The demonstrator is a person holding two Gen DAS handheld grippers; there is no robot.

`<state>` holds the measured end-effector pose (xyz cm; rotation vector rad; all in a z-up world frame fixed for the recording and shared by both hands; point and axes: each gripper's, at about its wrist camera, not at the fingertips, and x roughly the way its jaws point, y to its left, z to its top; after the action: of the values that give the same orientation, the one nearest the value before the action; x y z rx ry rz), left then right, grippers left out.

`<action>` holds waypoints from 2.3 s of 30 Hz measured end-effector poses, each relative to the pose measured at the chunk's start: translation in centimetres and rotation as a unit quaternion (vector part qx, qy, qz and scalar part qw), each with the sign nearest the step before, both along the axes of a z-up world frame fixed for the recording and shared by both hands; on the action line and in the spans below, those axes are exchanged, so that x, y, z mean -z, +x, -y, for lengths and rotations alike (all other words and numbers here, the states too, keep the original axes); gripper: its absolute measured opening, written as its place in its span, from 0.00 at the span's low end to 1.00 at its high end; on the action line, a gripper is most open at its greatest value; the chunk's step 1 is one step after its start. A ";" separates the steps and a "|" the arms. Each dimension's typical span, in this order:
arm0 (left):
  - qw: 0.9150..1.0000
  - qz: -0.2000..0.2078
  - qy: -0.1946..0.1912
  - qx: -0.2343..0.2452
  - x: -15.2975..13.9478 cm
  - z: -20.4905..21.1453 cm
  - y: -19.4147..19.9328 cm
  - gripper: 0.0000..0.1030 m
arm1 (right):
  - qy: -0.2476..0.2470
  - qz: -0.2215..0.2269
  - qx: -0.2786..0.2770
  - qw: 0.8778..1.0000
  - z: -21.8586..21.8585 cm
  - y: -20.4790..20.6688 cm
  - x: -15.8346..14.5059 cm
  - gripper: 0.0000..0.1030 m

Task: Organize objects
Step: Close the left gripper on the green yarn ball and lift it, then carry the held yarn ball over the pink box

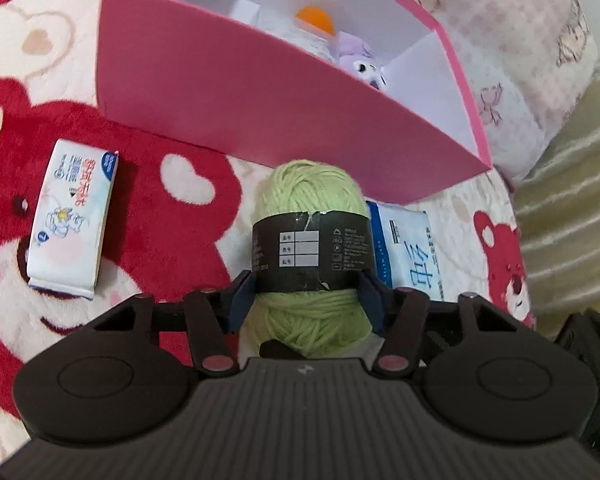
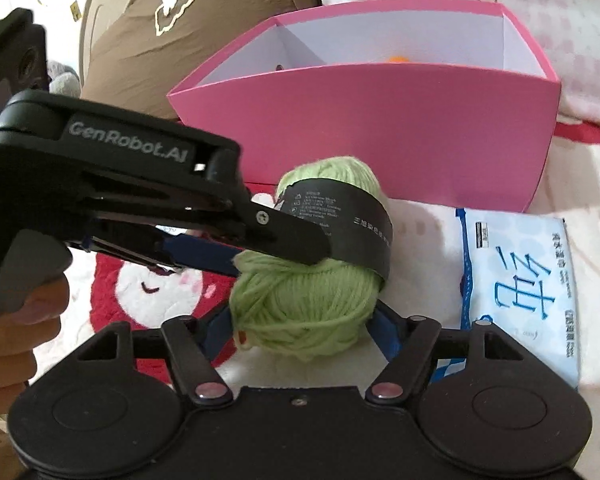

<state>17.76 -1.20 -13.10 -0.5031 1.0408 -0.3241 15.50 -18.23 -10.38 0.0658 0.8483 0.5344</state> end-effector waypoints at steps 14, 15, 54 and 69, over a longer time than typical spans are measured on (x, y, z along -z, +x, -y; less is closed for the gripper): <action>1.000 0.008 0.008 0.006 -1.1 1.1 -1.7 0.48 | -0.012 0.010 -0.021 1.000 0.0 -0.9 -0.3 0.57; 1.000 0.005 0.004 0.005 -1.1 1.0 -1.8 0.48 | -0.014 0.009 -0.023 1.000 -0.3 -1.1 -0.4 0.57; 0.999 0.007 -0.003 0.045 -10.3 0.8 -10.6 0.48 | -0.047 0.012 -0.008 0.999 -0.7 -9.3 -10.0 0.57; 0.997 -0.045 -0.027 0.051 -15.6 -3.4 -8.9 0.49 | -0.084 0.037 -0.062 0.994 -3.8 -9.9 -15.7 0.57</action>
<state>8.87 2.24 2.48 -0.5169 1.1494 -0.4236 5.63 -14.40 5.33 -0.1602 0.8252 0.5775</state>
